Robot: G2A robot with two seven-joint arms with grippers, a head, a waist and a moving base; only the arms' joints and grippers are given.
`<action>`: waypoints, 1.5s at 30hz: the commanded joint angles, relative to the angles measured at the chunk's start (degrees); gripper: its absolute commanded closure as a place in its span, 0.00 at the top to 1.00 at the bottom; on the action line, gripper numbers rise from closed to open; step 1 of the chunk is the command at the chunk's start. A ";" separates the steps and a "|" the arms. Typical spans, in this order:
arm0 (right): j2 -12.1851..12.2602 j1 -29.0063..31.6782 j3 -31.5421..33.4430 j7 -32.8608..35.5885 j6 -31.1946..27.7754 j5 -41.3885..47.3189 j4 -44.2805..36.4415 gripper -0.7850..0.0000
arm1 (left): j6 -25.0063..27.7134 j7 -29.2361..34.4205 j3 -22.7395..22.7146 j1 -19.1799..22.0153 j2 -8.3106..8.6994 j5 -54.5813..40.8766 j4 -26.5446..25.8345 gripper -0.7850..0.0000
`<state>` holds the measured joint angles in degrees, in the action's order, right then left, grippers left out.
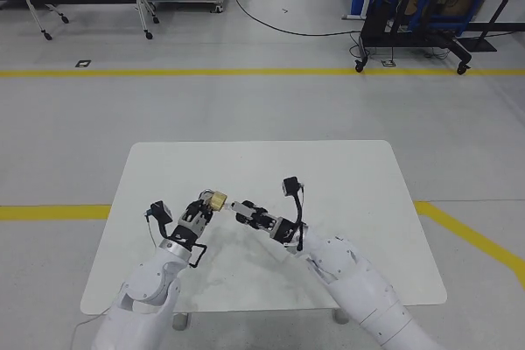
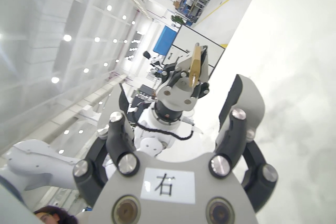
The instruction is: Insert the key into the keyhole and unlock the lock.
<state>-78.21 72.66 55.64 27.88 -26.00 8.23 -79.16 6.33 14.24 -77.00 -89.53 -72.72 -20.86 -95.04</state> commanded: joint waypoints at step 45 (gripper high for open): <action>0.10 -1.41 -0.10 11.08 11.17 14.28 1.83 0.20 | 4.29 1.07 0.56 -0.77 -0.04 5.62 -0.56 0.00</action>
<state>-78.10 71.30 55.54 39.01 -14.89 22.48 -77.46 10.63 15.23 -76.47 -90.31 -72.77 -15.33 -95.57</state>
